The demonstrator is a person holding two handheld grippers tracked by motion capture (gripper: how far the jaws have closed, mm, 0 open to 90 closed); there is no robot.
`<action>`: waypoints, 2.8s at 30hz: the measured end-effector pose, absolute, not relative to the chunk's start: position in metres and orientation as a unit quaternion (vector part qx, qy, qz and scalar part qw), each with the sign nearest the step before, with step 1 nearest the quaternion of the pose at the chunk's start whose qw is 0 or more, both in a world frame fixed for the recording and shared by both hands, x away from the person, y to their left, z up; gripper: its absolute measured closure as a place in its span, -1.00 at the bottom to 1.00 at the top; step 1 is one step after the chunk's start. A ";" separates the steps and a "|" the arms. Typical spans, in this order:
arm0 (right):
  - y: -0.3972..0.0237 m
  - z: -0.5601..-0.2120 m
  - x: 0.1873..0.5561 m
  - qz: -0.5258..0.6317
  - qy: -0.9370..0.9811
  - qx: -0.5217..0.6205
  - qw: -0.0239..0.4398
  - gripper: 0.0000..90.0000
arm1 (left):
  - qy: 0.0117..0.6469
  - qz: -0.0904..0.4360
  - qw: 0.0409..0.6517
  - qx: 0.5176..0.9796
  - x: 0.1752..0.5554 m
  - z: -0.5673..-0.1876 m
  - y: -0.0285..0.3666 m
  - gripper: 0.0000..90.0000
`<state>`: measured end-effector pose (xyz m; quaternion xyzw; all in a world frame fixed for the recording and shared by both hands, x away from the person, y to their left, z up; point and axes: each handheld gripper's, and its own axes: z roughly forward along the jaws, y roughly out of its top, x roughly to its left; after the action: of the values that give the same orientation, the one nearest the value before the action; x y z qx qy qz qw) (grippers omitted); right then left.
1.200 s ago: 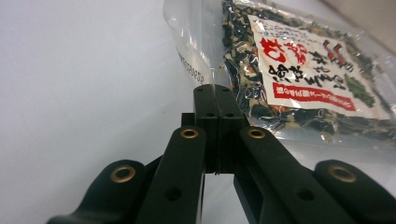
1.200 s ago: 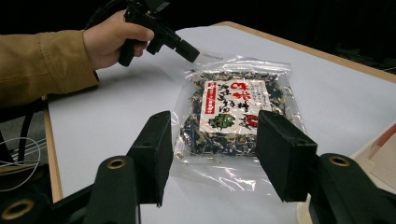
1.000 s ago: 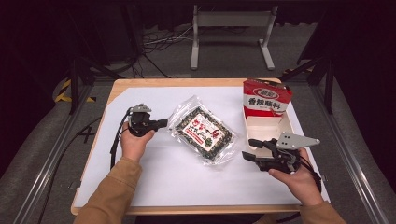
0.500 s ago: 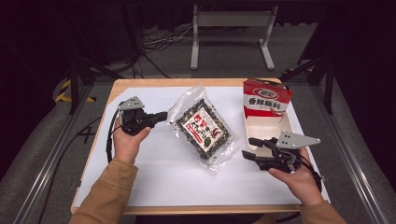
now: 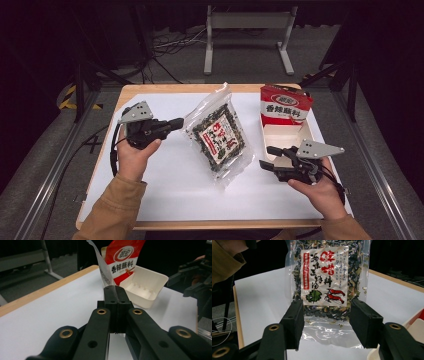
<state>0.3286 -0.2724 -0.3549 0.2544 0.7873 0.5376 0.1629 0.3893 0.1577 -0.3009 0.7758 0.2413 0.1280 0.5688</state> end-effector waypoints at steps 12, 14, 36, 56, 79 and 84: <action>-0.271 -0.352 0.330 0.539 0.787 0.252 0.163 -0.02 | 0.192 0.146 0.592 0.769 0.365 -0.279 0.157 1.00; -0.269 -0.352 0.330 0.539 0.787 0.250 0.162 -0.03 | 0.184 0.149 0.595 0.768 0.362 -0.276 0.157 1.00; -0.244 -0.343 0.361 0.533 0.799 0.233 0.152 -0.21 | 0.151 0.151 0.606 0.766 0.345 -0.268 0.155 1.00; -0.216 -0.339 0.397 0.548 0.798 0.215 0.127 -0.40 | 0.136 0.144 0.610 0.767 0.341 -0.267 0.152 1.00; -0.192 -0.343 0.405 0.536 0.828 0.141 0.088 -0.03 | 0.138 0.138 0.614 0.765 0.343 -0.268 0.153 1.00; -0.193 -0.342 0.403 0.535 0.829 0.138 0.084 0.05 | 0.139 0.138 0.614 0.764 0.343 -0.268 0.154 1.00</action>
<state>0.4027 -0.1929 -0.3423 0.1383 0.8294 0.5348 0.0837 0.3426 0.1536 -0.2676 0.7643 0.1393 0.1382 0.6143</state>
